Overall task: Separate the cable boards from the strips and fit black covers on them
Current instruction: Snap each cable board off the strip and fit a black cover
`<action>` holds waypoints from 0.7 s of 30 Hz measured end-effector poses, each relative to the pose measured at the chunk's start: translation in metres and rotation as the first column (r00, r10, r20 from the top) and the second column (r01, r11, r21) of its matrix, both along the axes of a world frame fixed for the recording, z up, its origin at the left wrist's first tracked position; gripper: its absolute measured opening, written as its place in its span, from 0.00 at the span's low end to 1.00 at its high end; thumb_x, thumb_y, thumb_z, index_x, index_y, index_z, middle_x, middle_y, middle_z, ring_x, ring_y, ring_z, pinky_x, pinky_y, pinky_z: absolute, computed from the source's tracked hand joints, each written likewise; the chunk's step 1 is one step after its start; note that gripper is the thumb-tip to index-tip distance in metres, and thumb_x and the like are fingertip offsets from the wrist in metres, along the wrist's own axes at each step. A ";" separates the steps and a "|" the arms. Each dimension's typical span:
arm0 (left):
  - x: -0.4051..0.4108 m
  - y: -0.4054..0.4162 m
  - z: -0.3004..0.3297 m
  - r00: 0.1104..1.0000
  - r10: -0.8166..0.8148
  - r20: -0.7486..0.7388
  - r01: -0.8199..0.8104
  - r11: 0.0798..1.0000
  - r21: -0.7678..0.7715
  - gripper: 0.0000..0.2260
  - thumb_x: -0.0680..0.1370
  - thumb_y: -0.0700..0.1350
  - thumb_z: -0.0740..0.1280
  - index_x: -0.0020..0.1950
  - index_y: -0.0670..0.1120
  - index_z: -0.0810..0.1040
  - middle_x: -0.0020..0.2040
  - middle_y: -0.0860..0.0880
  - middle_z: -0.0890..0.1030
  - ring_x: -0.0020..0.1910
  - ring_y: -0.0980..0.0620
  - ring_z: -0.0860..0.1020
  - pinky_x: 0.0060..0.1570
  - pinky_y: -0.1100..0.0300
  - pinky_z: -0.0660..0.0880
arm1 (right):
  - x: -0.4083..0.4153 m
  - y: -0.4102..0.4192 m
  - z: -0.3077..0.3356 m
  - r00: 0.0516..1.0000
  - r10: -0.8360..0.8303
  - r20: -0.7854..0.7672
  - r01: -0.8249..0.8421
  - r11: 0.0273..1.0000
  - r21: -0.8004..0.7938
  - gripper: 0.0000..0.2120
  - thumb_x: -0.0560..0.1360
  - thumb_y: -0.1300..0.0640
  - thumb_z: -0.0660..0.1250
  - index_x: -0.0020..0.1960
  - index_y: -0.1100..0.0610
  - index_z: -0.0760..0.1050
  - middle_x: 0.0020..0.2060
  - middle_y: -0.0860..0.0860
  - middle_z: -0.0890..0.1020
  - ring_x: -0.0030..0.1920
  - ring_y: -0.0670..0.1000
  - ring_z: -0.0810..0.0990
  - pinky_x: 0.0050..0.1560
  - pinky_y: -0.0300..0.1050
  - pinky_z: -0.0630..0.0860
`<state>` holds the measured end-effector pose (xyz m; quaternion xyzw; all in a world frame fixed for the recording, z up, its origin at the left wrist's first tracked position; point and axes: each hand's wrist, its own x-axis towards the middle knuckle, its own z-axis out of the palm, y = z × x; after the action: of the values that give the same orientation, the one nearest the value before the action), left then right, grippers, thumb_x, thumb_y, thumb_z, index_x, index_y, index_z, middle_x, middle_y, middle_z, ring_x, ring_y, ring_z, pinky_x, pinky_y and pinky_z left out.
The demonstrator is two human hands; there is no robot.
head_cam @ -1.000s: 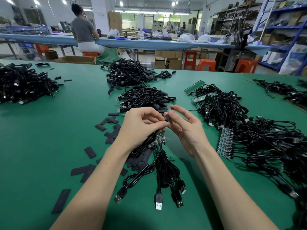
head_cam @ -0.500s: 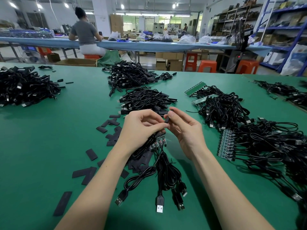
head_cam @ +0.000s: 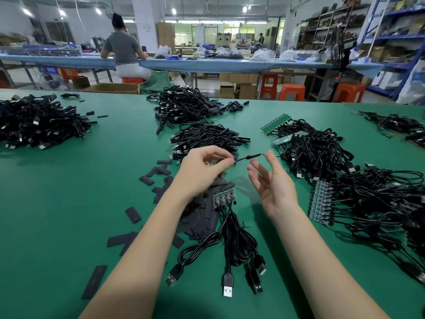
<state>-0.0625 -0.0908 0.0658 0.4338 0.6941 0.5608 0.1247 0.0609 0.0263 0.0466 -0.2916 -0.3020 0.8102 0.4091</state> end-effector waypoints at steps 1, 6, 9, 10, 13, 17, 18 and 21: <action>-0.006 0.003 0.003 0.997 0.022 -0.074 -0.024 0.999 -0.027 0.01 0.77 0.47 0.74 0.45 0.54 0.85 0.42 0.55 0.86 0.36 0.50 0.82 0.40 0.59 0.78 | 0.000 0.001 -0.003 0.998 0.008 0.066 -0.011 0.999 0.047 0.10 0.79 0.51 0.70 0.57 0.54 0.78 0.46 0.58 0.87 0.40 0.52 0.87 0.39 0.41 0.83; -0.041 0.037 0.020 0.928 0.103 -0.358 -0.162 0.977 -0.139 0.02 0.76 0.47 0.73 0.45 0.55 0.85 0.45 0.57 0.84 0.45 0.60 0.79 0.46 0.68 0.71 | -0.004 -0.002 -0.021 0.955 -0.026 0.296 -0.069 0.950 0.305 0.09 0.82 0.54 0.65 0.57 0.59 0.80 0.45 0.58 0.87 0.36 0.50 0.83 0.35 0.40 0.81; -0.067 0.064 0.029 0.862 0.118 -0.493 -0.235 0.955 -0.183 0.03 0.78 0.47 0.71 0.50 0.52 0.85 0.53 0.53 0.83 0.54 0.53 0.79 0.57 0.56 0.76 | -0.007 -0.004 -0.028 0.933 -0.037 0.357 -0.115 0.911 0.395 0.08 0.82 0.56 0.66 0.53 0.58 0.81 0.42 0.56 0.87 0.35 0.49 0.81 0.36 0.40 0.80; -0.074 0.072 0.031 0.845 0.130 -0.519 -0.258 0.948 -0.184 0.04 0.78 0.47 0.70 0.52 0.51 0.84 0.54 0.52 0.83 0.55 0.52 0.79 0.58 0.54 0.76 | -0.007 -0.003 -0.029 0.930 -0.042 0.366 -0.120 0.905 0.408 0.07 0.81 0.56 0.66 0.52 0.58 0.82 0.41 0.55 0.87 0.35 0.49 0.81 0.37 0.40 0.80; -0.094 0.088 0.037 0.778 0.170 -0.605 -0.333 0.928 -0.167 0.05 0.80 0.46 0.69 0.55 0.52 0.81 0.55 0.52 0.83 0.56 0.49 0.79 0.58 0.50 0.76 | -0.009 -0.002 -0.031 0.923 -0.058 0.380 -0.123 0.892 0.435 0.08 0.81 0.57 0.66 0.50 0.59 0.82 0.39 0.54 0.87 0.33 0.48 0.80 0.35 0.39 0.79; -0.117 0.096 0.032 0.717 0.127 -0.685 -0.418 0.865 -0.277 0.09 0.81 0.49 0.67 0.60 0.52 0.80 0.61 0.48 0.79 0.64 0.44 0.74 0.66 0.45 0.68 | -0.012 -0.004 -0.033 0.911 -0.071 0.406 -0.144 0.869 0.474 0.09 0.81 0.56 0.66 0.48 0.58 0.83 0.38 0.52 0.87 0.32 0.46 0.81 0.34 0.37 0.77; -0.121 0.096 0.028 0.722 0.124 -0.681 -0.434 0.848 -0.305 0.10 0.81 0.50 0.67 0.62 0.52 0.80 0.63 0.47 0.78 0.66 0.43 0.72 0.67 0.44 0.66 | -0.012 -0.005 -0.033 0.910 -0.070 0.408 -0.147 0.866 0.478 0.09 0.81 0.56 0.66 0.48 0.58 0.83 0.38 0.52 0.87 0.32 0.46 0.81 0.34 0.36 0.77; -0.122 0.092 0.013 0.754 0.127 -0.645 -0.424 0.843 -0.330 0.12 0.82 0.51 0.65 0.64 0.52 0.78 0.65 0.46 0.76 0.68 0.43 0.71 0.67 0.44 0.65 | -0.013 -0.004 -0.033 0.906 -0.076 0.417 -0.154 0.857 0.492 0.09 0.81 0.56 0.66 0.47 0.57 0.83 0.38 0.51 0.87 0.33 0.46 0.81 0.35 0.37 0.77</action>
<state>-0.1846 0.0011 0.0789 0.4359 0.8663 0.2270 -0.0897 0.0480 0.0224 0.0134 -0.3336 -0.5940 0.6258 0.3798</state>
